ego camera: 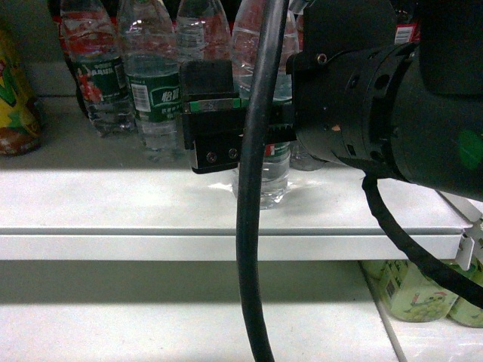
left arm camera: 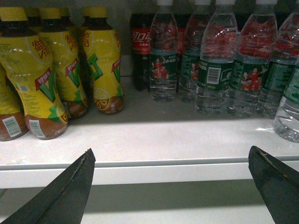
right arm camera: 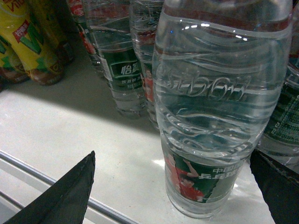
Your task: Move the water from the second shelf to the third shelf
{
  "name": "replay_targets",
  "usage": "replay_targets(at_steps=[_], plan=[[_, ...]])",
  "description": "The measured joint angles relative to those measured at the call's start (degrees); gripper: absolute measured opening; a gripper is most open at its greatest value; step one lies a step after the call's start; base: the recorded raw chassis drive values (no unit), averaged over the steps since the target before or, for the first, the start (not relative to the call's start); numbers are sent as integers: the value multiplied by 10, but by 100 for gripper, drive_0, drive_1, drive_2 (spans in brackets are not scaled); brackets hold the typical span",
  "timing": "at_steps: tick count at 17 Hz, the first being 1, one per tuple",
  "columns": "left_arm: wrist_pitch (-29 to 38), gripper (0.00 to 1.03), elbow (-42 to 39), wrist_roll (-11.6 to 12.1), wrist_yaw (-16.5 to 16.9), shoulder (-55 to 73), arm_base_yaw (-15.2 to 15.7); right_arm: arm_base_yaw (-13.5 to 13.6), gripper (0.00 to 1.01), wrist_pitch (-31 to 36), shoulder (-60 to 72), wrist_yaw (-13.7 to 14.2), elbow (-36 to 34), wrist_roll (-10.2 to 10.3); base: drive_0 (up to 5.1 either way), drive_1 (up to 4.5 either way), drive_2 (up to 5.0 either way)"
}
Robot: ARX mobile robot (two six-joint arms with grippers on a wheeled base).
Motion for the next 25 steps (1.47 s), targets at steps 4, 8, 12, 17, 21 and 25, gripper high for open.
replay_targets(at_steps=[4,8,12,17,21,25], plan=[[0,98,0,0,0,0,0,-22,98,-26,66,13,64,15,0,0,0],[0,98,0,0,0,0,0,-21,65,-31,108,37,103,33,0,0,0],[0,98,0,0,0,0,0,-18,41,-16,90,36,79,32,0,0,0],[0,98,0,0,0,0,0,-18,40,-10,66,33,49,28,0,0,0],[0,98,0,0,0,0,0,-19,40,-5,51,31,30,24,0,0,0],[0,98,0,0,0,0,0,-22,40,12,24,24,-9,15,0,0,0]])
